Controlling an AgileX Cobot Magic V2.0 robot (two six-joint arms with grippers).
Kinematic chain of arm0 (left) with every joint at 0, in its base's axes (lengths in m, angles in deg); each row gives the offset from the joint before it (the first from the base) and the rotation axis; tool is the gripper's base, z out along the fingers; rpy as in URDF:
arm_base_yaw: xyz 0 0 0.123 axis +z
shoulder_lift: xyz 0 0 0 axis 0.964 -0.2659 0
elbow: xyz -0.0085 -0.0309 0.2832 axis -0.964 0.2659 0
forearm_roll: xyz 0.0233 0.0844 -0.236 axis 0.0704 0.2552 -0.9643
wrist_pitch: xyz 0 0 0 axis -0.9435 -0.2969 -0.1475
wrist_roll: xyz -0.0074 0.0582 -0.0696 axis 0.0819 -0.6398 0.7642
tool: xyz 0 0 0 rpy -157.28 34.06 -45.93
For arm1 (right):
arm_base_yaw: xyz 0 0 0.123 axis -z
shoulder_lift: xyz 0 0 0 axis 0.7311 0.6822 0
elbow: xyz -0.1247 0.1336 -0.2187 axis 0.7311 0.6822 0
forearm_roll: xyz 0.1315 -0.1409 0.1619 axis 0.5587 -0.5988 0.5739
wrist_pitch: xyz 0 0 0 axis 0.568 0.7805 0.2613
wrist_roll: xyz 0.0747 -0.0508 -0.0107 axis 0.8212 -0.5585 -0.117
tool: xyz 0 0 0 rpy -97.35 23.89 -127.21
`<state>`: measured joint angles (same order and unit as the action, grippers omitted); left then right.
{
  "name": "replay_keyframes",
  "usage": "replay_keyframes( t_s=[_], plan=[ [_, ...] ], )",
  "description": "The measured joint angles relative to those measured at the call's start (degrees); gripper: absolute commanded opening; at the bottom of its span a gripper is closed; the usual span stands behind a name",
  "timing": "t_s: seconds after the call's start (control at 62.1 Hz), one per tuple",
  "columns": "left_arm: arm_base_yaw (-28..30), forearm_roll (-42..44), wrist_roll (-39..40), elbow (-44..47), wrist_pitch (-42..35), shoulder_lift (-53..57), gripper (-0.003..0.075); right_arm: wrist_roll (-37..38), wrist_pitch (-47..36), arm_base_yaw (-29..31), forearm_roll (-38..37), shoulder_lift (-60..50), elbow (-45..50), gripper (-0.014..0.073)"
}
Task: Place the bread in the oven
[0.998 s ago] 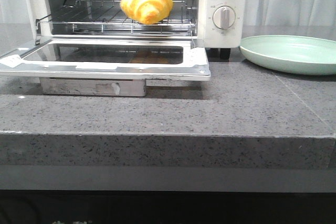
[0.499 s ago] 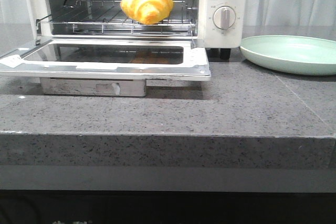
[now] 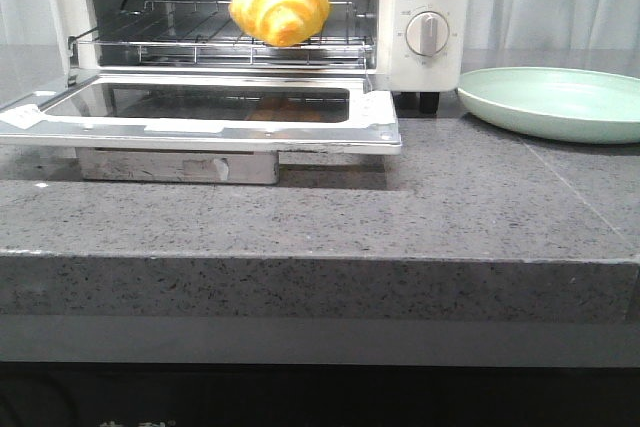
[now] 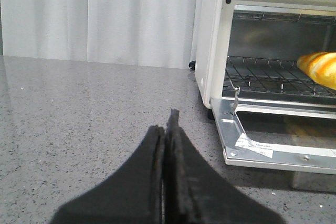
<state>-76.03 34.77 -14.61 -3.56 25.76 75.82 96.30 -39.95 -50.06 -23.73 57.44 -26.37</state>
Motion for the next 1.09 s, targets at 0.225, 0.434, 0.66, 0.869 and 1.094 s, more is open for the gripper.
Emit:
replay_keyframes(
  t_s=[0.225,0.434,0.66,0.869,1.094],
  plan=[
    [0.0,0.0,0.0,0.0,0.1,0.0,-0.0017,0.0,-1.7,0.0,0.0,0.0,0.0,-0.0071],
    [0.0,0.0,0.0,0.0,0.1,0.0,-0.0017,0.0,-1.9,0.0,0.0,0.0,0.0,-0.0071],
    [0.0,0.0,0.0,0.0,0.1,0.0,-0.0017,-0.7,-2.0,0.0,2.0,0.0,0.0,-0.0071],
    [0.0,0.0,0.0,0.0,0.1,0.0,-0.0017,-13.4,-2.1,0.0,11.7,0.0,0.0,-0.0071],
    [0.0,0.0,0.0,0.0,0.1,0.0,-0.0017,-16.7,-2.7,0.0,11.9,0.0,0.0,-0.0071]
  ],
)
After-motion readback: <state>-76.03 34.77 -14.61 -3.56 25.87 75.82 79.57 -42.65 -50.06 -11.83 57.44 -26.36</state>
